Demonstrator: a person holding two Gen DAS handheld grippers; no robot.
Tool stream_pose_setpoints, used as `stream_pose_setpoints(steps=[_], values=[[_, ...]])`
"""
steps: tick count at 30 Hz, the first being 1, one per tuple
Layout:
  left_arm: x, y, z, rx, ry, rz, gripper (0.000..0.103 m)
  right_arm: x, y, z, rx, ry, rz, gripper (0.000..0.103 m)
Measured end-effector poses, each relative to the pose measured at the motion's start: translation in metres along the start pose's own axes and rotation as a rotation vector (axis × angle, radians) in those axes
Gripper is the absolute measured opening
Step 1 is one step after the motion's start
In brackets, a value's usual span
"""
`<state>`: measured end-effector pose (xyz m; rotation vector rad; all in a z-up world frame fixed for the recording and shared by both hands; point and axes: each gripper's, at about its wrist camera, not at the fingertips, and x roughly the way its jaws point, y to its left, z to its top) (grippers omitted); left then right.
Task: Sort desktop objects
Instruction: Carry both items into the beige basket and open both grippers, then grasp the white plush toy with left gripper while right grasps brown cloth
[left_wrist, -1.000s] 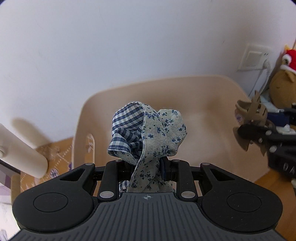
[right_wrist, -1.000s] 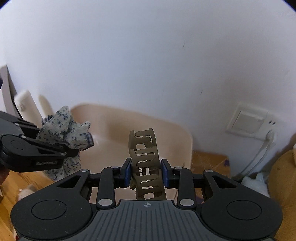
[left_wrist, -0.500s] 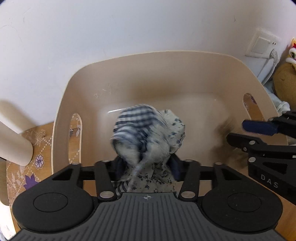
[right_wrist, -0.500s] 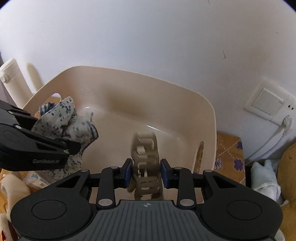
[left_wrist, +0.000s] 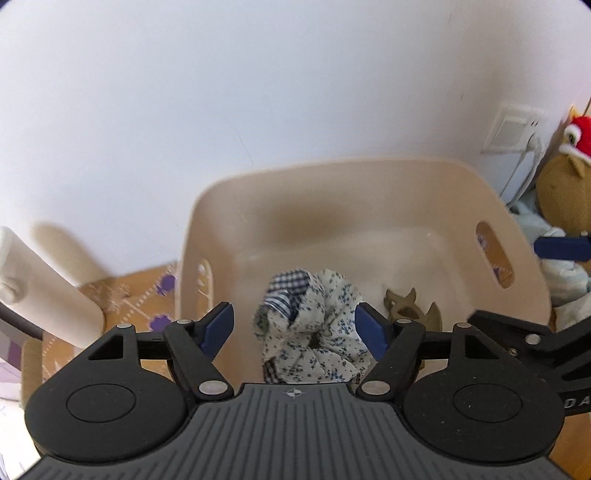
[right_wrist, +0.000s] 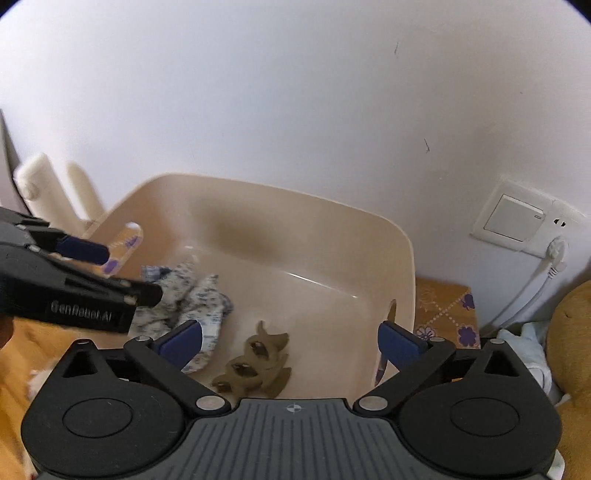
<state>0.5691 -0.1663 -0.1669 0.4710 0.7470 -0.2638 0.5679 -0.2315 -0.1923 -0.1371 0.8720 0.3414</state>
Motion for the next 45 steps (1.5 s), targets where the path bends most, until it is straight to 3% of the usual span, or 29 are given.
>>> stream_pose_setpoints(steps=[8,17,25,33,45], values=[[-0.064,0.009,-0.020,0.077,-0.103,0.026,0.080,-0.050,-0.004,-0.016,0.051,-0.049,0.026,0.103],[-0.103,0.007,-0.075,0.089,-0.051,0.007,0.081,-0.086,-0.008,-0.069,0.085,-0.005,0.016,0.103],[-0.106,0.015,-0.131,-0.011,0.067,0.032,0.081,-0.097,-0.003,-0.127,0.182,0.059,-0.033,0.103],[-0.089,0.013,-0.175,-0.062,0.203,0.033,0.081,-0.105,0.008,-0.168,0.254,0.140,-0.008,0.103],[-0.065,0.025,-0.206,-0.242,0.359,0.042,0.081,-0.091,0.040,-0.205,0.299,0.255,0.040,0.103]])
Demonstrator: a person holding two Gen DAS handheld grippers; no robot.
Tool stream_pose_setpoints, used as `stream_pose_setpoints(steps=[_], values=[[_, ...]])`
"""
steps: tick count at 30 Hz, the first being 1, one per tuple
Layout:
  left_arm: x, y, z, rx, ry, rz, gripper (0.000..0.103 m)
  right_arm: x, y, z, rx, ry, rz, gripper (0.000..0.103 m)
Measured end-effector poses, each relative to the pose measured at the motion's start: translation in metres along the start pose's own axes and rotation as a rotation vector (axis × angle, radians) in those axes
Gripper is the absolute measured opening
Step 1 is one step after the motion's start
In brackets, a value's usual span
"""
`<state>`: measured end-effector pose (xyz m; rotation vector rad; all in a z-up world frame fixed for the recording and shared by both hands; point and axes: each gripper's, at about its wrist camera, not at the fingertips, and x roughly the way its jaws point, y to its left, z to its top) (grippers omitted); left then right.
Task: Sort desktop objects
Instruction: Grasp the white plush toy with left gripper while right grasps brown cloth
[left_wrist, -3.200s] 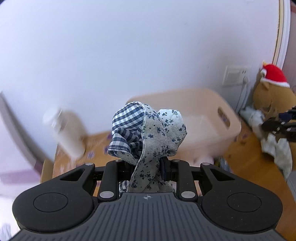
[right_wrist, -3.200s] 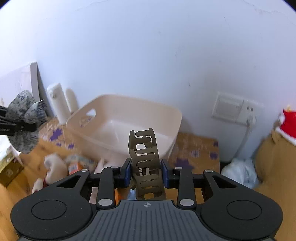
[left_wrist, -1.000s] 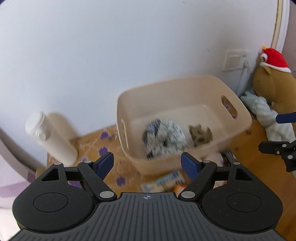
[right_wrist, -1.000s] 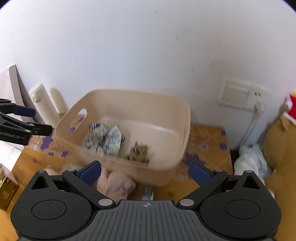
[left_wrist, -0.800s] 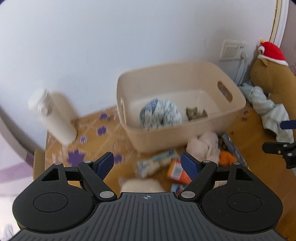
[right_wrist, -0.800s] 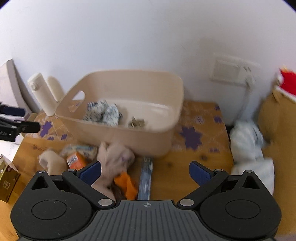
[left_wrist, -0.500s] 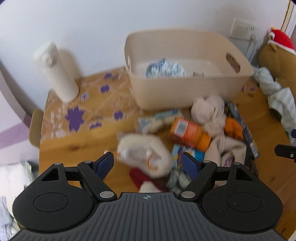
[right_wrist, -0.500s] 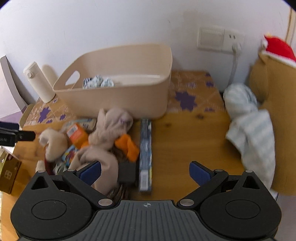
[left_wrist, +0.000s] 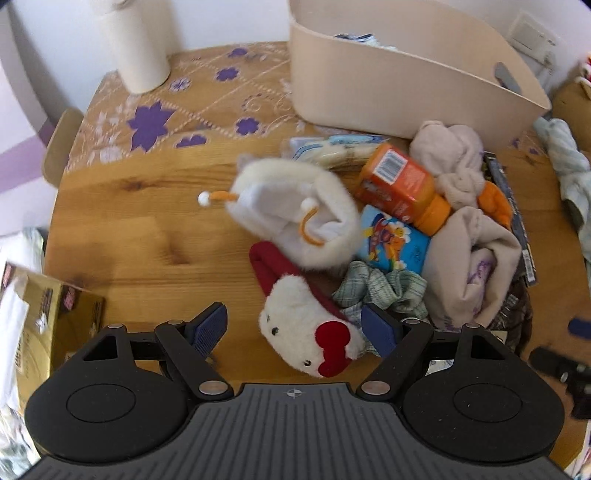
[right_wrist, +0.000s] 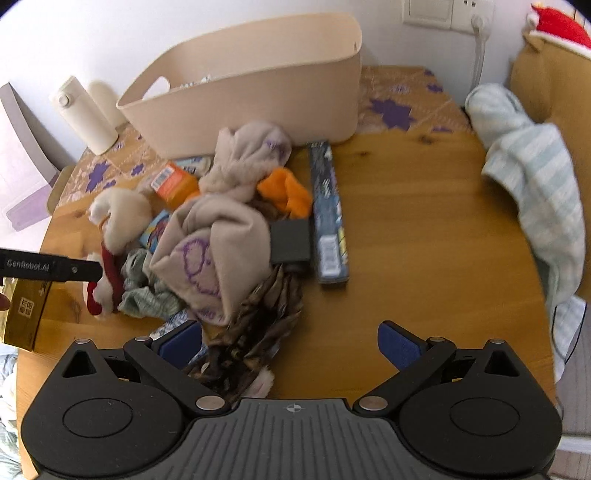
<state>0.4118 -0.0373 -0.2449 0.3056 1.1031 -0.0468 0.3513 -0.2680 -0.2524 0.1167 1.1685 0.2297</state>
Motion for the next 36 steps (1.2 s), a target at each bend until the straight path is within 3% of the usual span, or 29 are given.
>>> stream_pose_setpoints(steps=[7,15,20,24,28,32,36], values=[[0.015,0.005,-0.001,-0.055,0.030,0.011,0.081,0.026,0.006,-0.008,0.072,0.102,0.025,0.103],[0.037,0.010,-0.001,-0.161,0.093,0.020,0.081,0.039,0.014,-0.008,0.065,0.113,-0.042,0.103],[0.045,0.012,-0.003,-0.164,0.097,0.039,0.081,0.047,0.013,-0.005,0.081,0.132,-0.072,0.102],[0.047,0.015,-0.006,-0.180,0.100,0.036,0.081,0.052,0.013,-0.004,0.080,0.143,-0.080,0.096],[0.045,0.017,-0.009,-0.205,0.085,0.037,0.074,0.054,0.009,-0.004,0.126,0.141,-0.051,0.090],[0.043,0.010,-0.008,-0.129,0.076,0.093,0.062,0.052,0.009,-0.003,0.116,0.135,-0.055,0.084],[0.042,0.010,-0.007,-0.102,0.067,0.094,0.052,0.050,0.008,-0.002,0.104,0.131,-0.069,0.074]])
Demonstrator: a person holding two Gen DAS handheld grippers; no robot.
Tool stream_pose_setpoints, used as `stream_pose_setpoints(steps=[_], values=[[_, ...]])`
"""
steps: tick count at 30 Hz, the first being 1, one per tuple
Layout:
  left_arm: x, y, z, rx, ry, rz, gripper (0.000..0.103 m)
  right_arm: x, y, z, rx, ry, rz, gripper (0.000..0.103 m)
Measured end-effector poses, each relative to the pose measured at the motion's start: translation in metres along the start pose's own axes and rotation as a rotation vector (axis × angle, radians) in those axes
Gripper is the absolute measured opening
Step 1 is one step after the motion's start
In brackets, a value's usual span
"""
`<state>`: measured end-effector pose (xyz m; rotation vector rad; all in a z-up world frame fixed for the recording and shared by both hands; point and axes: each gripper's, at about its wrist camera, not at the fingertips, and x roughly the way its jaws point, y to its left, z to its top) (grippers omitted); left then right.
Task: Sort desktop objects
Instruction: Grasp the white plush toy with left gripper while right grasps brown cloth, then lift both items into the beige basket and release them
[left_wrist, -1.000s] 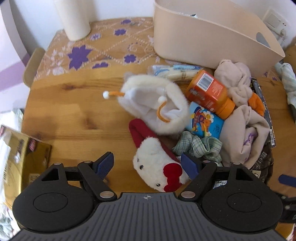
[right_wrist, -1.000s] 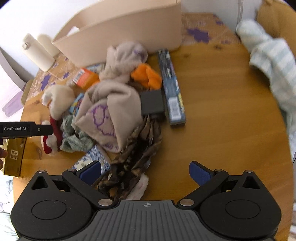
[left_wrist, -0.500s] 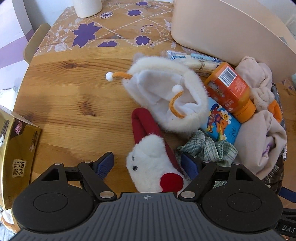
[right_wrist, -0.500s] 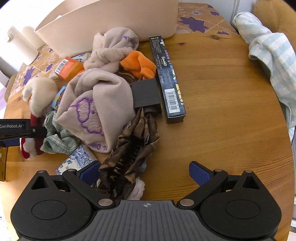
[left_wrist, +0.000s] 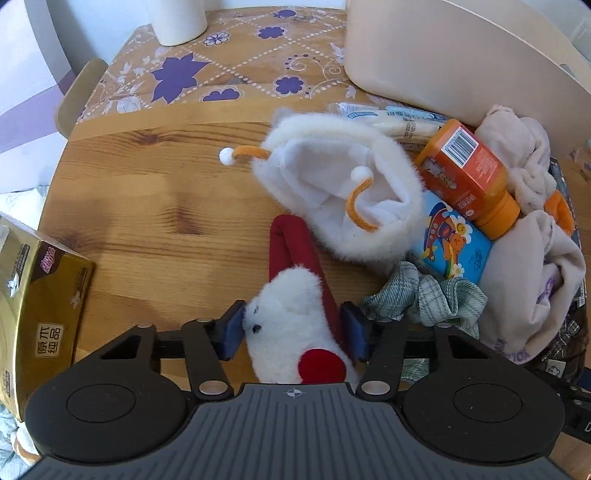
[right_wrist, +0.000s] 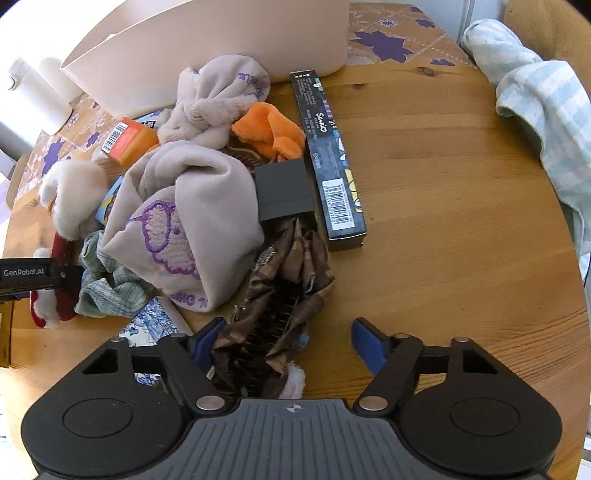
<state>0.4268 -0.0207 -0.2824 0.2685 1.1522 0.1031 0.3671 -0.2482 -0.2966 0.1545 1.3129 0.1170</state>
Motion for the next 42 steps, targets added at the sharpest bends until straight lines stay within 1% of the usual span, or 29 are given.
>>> stream_pose_setpoints(steps=[2,4,8,10,12,15,21,26,29,31,33,37,40,42], values=[[-0.001,0.001,-0.001,0.003,-0.005,0.000,0.050,-0.002,-0.004,-0.001,0.018,-0.002,0.012,0.069],[-0.001,0.000,-0.003,0.017,-0.011,-0.001,0.049,-0.003,-0.008,0.000,0.029,-0.003,0.020,0.060],[-0.002,0.002,-0.007,0.010,-0.014,0.004,0.048,-0.006,-0.016,0.000,0.046,-0.009,0.043,0.049],[-0.005,0.003,-0.009,0.010,-0.013,0.004,0.046,-0.008,-0.021,0.000,0.058,-0.010,0.069,0.039],[-0.008,0.005,-0.011,0.015,-0.014,0.013,0.045,-0.008,-0.028,-0.001,0.082,-0.006,0.092,0.039],[-0.015,0.007,-0.017,0.017,-0.033,0.031,0.045,-0.011,-0.034,-0.003,0.103,-0.007,0.096,0.038],[-0.038,0.013,-0.027,0.007,-0.082,0.009,0.044,-0.021,-0.045,-0.009,0.102,-0.023,0.112,0.036],[-0.058,0.012,-0.033,0.044,-0.132,0.005,0.044,-0.034,-0.051,-0.001,0.055,-0.080,0.132,0.036],[-0.068,0.012,-0.035,0.039,-0.154,-0.007,0.044,-0.043,-0.060,0.005,0.091,-0.086,0.174,0.036],[-0.075,0.012,-0.034,0.036,-0.169,-0.017,0.044,-0.051,-0.066,0.008,0.115,-0.095,0.198,0.036],[-0.082,0.010,-0.033,0.048,-0.182,-0.016,0.044,-0.062,-0.068,0.010,0.106,-0.123,0.201,0.036],[-0.098,0.004,-0.028,0.096,-0.233,-0.029,0.044,-0.080,-0.074,0.021,0.112,-0.168,0.226,0.036],[-0.109,-0.001,-0.016,0.123,-0.266,-0.041,0.044,-0.096,-0.076,0.032,0.092,-0.210,0.229,0.036],[-0.119,-0.006,-0.006,0.138,-0.304,-0.051,0.044,-0.105,-0.077,0.042,0.079,-0.239,0.233,0.036]])
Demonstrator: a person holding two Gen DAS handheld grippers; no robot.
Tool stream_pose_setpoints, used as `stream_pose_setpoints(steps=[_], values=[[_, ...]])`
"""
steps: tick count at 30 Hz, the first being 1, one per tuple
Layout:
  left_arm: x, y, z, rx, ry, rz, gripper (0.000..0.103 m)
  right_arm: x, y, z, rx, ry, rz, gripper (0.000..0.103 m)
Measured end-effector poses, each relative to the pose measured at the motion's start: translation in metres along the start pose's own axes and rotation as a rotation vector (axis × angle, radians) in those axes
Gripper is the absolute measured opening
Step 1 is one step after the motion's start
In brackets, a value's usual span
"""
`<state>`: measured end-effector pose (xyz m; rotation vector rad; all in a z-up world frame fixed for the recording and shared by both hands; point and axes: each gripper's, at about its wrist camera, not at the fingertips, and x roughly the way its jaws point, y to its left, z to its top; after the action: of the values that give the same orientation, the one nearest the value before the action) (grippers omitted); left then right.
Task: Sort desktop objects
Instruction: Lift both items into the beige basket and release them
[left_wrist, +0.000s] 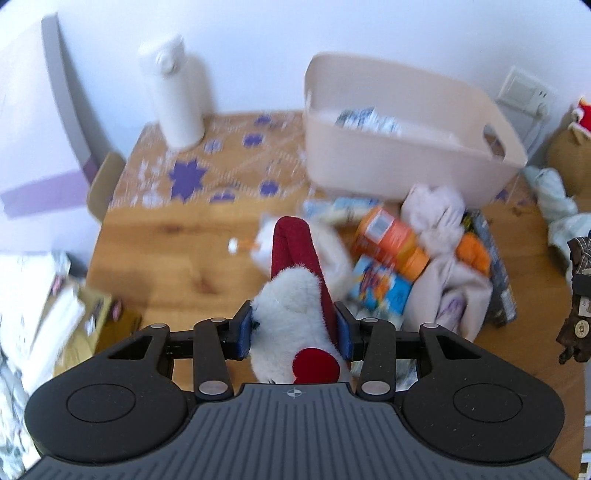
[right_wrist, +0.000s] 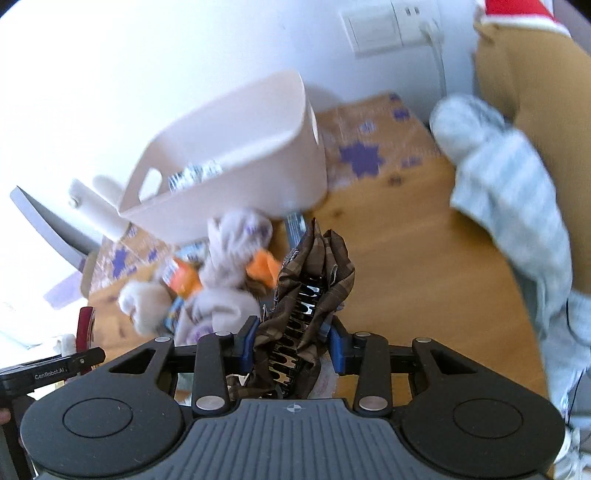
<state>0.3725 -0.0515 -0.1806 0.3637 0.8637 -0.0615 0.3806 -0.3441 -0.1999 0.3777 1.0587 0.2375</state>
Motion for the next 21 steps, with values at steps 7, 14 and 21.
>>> stream_pose_setpoints(steps=[7,14,21], values=[[-0.024,-0.021,0.051,0.067,-0.124,-0.051,0.044,-0.019,0.002,0.042,-0.021,-0.079,0.009,0.036],[-0.040,-0.041,0.104,0.112,-0.231,-0.085,0.044,-0.028,0.007,0.083,-0.056,-0.137,0.012,0.036],[-0.032,-0.066,0.153,0.128,-0.305,-0.080,0.044,-0.031,0.023,0.129,-0.089,-0.216,0.012,0.036]])
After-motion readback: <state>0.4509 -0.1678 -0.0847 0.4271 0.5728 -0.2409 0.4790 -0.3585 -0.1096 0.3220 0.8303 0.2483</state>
